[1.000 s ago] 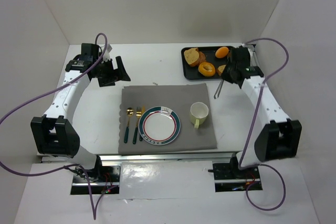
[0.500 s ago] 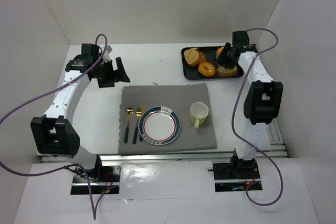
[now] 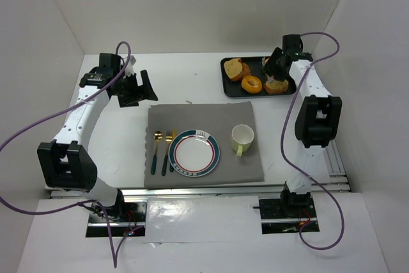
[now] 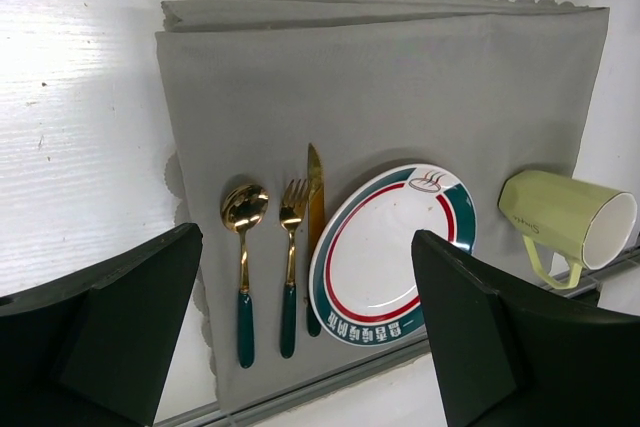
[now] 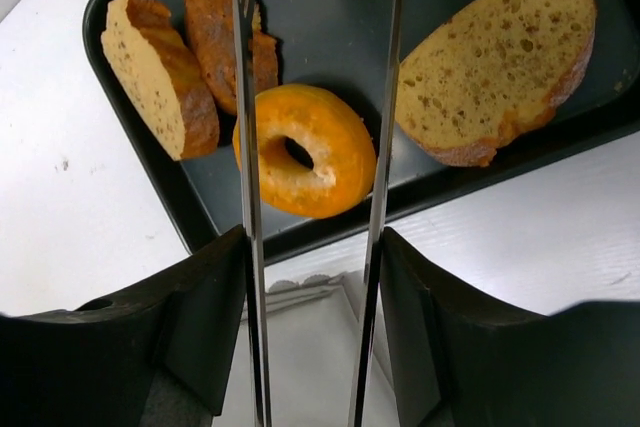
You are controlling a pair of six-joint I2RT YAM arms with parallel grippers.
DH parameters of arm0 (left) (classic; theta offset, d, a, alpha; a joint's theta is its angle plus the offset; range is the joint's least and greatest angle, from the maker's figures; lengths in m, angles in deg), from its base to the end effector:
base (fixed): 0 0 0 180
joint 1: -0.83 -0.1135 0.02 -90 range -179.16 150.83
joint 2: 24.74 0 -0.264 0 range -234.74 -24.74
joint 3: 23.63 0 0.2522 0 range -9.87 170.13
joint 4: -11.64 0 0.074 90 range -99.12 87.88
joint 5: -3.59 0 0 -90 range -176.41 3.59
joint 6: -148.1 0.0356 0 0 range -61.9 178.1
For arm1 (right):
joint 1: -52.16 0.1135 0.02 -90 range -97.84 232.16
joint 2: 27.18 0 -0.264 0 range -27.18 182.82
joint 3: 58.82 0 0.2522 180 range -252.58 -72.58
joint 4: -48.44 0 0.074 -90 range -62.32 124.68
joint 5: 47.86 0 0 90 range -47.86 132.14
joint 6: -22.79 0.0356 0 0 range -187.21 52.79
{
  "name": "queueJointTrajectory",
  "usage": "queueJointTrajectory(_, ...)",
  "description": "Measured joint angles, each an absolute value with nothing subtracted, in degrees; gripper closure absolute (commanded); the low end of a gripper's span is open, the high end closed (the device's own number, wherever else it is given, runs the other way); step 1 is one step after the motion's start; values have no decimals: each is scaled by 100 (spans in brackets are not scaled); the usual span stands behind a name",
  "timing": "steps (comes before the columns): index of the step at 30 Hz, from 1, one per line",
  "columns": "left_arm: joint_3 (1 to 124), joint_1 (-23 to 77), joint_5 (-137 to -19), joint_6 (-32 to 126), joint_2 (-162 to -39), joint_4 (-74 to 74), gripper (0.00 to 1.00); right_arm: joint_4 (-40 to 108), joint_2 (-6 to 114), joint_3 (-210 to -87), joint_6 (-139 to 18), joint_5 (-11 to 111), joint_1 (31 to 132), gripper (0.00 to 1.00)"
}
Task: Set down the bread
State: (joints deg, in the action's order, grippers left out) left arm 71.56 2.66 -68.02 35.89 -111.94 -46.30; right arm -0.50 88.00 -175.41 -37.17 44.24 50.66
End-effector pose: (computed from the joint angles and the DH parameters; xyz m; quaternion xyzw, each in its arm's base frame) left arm 0.3257 -0.0216 0.3297 -0.1102 0.9225 -0.2172 0.2994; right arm 0.4583 -0.0107 0.2778 0.2469 0.8987 0.1058 0.3467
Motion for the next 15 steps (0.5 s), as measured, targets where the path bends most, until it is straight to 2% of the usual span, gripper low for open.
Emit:
queueJointTrajectory(12, 7156, 266, -6926, 3589, -11338, -4665, 0, -76, 9685, -18256, -3658, 4368, 5046, 39)
queueJointTrajectory(14, 7149, 266, -6970, 3591, -11338, -4685, 0, -91, 9814, -18407, -3656, 4361, 5044, 43)
queueJointTrajectory(15, 7149, 266, -6990, 3589, -11338, -4685, 0, -91, 9879, -18474, -3658, 4350, 5044, 49)
